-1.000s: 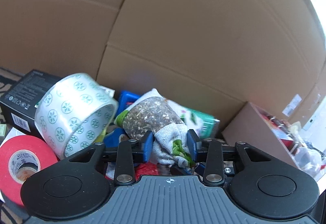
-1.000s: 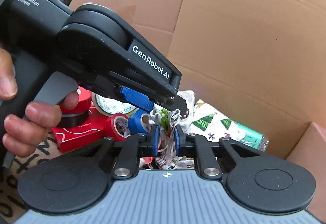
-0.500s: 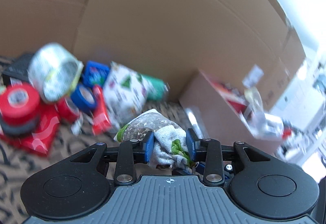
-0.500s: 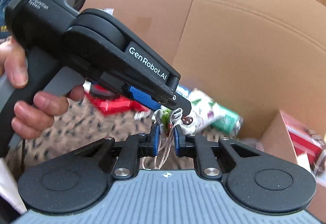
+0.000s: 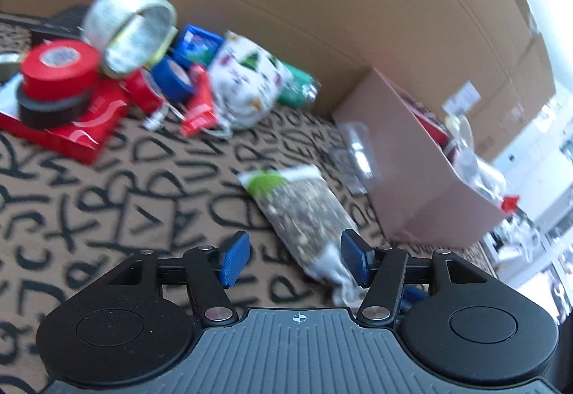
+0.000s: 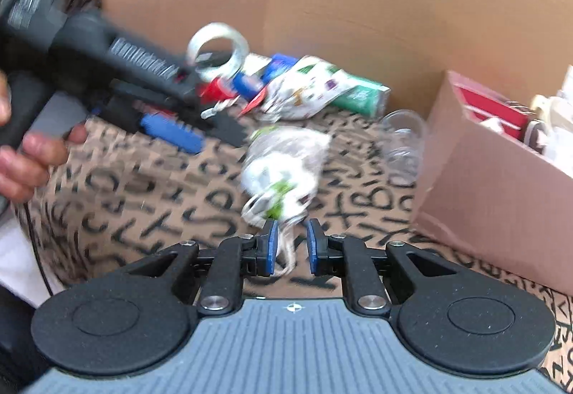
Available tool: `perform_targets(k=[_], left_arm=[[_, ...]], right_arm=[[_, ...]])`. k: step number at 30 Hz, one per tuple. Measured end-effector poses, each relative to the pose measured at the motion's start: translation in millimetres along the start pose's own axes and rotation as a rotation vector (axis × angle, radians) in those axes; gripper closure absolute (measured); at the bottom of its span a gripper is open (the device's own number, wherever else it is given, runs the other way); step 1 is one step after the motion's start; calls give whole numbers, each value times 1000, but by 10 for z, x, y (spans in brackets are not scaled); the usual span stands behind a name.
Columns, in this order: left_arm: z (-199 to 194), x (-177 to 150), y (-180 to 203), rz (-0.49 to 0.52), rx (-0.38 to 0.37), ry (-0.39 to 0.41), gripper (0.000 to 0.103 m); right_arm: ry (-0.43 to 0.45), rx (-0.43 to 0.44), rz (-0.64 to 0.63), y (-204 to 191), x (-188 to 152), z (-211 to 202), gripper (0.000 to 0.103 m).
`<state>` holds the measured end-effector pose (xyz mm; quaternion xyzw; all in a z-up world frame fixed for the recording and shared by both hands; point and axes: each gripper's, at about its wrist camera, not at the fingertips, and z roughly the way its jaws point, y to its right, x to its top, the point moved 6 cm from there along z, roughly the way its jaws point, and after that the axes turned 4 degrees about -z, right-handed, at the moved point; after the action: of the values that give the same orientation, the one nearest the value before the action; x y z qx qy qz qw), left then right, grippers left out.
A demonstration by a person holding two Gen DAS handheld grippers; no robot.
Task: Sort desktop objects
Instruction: 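Lift the seed bag off the mat with the right tool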
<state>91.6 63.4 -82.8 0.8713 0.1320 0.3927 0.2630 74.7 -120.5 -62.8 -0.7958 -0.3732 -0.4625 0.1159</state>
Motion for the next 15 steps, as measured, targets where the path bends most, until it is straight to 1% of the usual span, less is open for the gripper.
perform_targets(k=[1,2,3,4,5,10,13,15], left_arm=[[9,35,-16,-12,4,2,32],[32,58,-26,-21,-1,0,32],[67,77,-29,-30,-12,-6,32],[104,96,-27,-36,-24,-13,32],[150,115,-15,-39,-36,-20,32],[406,186,-8,-54,-41,-60,32],[489,182,-2,-60,-59,-80,32],[543,176,13,-57,-72,-92,32]], right_arm=[[18,0,33,46,40,-34,79],[33,4,65,71,87,-20,70],[43,5,84,81,99,15,66],[51,5,95,90,86,60,59],[59,8,99,80,88,119,56],[31,25,110,10,140,331,56],[18,37,138,39,141,451,56],[8,63,168,76,124,511,52]])
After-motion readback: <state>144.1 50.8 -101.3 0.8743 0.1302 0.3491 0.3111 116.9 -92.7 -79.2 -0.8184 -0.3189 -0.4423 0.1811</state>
